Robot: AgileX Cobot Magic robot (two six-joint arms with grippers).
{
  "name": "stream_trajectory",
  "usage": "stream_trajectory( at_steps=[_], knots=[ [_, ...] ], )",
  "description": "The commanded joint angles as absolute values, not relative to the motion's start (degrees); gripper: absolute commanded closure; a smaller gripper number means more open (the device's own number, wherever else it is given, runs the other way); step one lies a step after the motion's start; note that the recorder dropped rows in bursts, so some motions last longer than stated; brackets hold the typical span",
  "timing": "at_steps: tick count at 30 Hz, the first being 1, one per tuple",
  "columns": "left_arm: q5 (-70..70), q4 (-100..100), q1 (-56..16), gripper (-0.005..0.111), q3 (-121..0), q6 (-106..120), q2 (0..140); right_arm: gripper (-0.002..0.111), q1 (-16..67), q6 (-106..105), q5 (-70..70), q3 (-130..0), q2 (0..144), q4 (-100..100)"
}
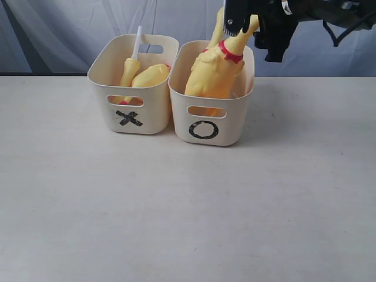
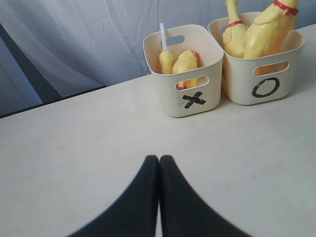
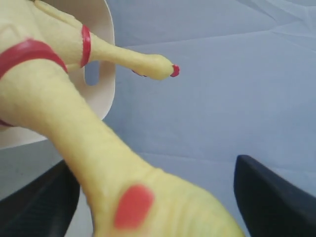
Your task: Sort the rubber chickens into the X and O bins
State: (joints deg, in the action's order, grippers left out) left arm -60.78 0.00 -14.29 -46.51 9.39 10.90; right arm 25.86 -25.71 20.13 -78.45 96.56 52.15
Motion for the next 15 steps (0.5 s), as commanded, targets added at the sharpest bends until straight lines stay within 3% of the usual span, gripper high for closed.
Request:
stream_trajectory(
  at_steps=[1,8,15],
  knots=[
    [-60.0,-0.8,-14.5,0.107,-46.2,9.4,10.7,0.030,26.0,-24.4,19.8,-78.6,95.6,52.1],
    [-60.0,-0.8,-14.5,0.107,-46.2,9.4,10.7,0.028,26.0,-24.5,20.8,-78.6,95.6,52.7],
    [-60.0,-0.8,-14.5,0.107,-46.2,9.4,10.7,0.007,26.0,-24.9,20.7,-78.6,95.6,59.5]
  ],
)
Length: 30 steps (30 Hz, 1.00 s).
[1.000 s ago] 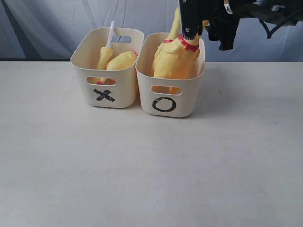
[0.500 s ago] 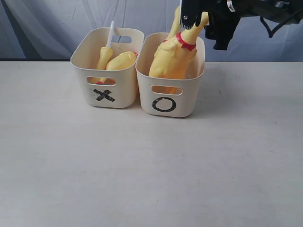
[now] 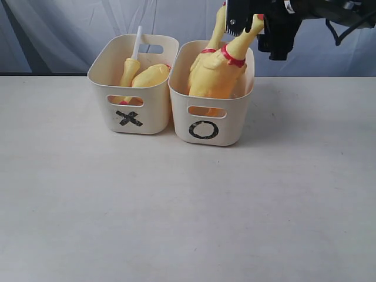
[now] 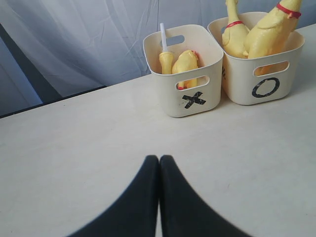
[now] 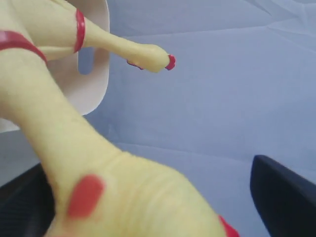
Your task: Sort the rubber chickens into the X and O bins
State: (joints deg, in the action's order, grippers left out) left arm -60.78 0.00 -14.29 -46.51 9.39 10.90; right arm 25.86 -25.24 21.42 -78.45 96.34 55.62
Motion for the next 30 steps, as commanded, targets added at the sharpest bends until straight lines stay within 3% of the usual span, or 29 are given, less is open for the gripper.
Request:
stream_trajectory(
  at_steps=[1,19,30],
  knots=[
    [-60.0,-0.8,-14.5,0.107,-46.2,9.4,10.7,0.006,26.1,-24.9,20.7,-78.6,95.6,60.3],
    [-59.8,-0.8,-14.5,0.107,-46.2,9.4,10.7,0.005,26.4,-44.1,30.1,-78.5,95.6,64.0],
    [-59.6,-0.8,-14.5,0.107,-46.2,9.4,10.7,0.005,27.4,-61.0,36.2,-78.0,95.6,53.1]
  ],
)
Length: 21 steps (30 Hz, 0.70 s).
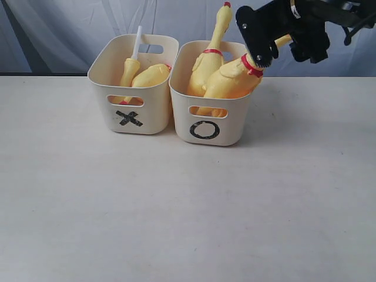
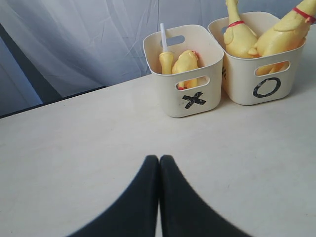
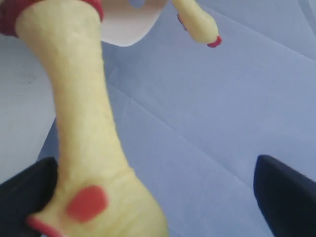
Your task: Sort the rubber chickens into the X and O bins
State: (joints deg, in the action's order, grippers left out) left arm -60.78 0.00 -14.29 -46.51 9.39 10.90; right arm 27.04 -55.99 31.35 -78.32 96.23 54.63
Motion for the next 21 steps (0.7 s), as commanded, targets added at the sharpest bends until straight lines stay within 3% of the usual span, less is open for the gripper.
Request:
stream_trajectory(
  at_steps=[1,21],
  knots=[
    [-59.6,-0.8,-14.5,0.107,-46.2,9.4,10.7,0.005,27.4,-61.0,36.5,-78.0,95.6,53.3],
    [-59.7,-0.8,-14.5,0.107,-46.2,9.5,10.7,0.005,27.4,-60.8,49.2,-78.0,88.6,50.4]
  ],
)
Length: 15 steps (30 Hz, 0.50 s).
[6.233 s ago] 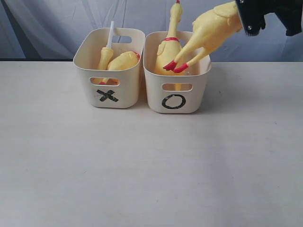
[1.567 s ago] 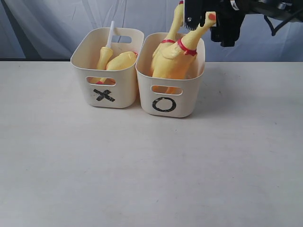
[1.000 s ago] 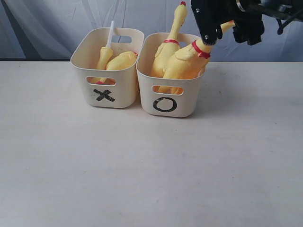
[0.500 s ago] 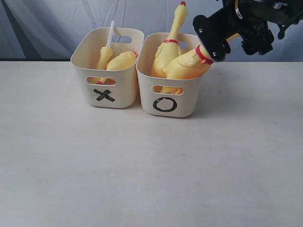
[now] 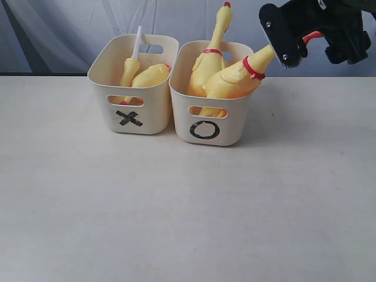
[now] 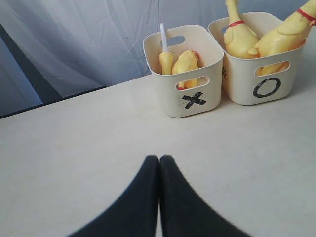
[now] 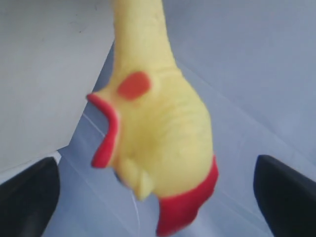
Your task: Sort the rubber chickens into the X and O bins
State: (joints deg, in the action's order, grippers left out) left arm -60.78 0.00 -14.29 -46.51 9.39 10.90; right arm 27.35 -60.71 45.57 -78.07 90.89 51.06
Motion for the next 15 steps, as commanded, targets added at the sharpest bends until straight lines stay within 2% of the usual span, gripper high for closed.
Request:
stream_trajectory(
  at_steps=[1,15],
  knots=[
    [-59.7,-0.8,-14.5,0.107,-46.2,9.5,10.7,0.005,27.4,-60.8,49.8,-78.0,87.9,49.9],
    [-60.2,-0.8,-14.5,0.107,-46.2,9.5,10.7,0.005,27.4,-58.0,51.4,-78.0,75.0,36.4]
  ],
)
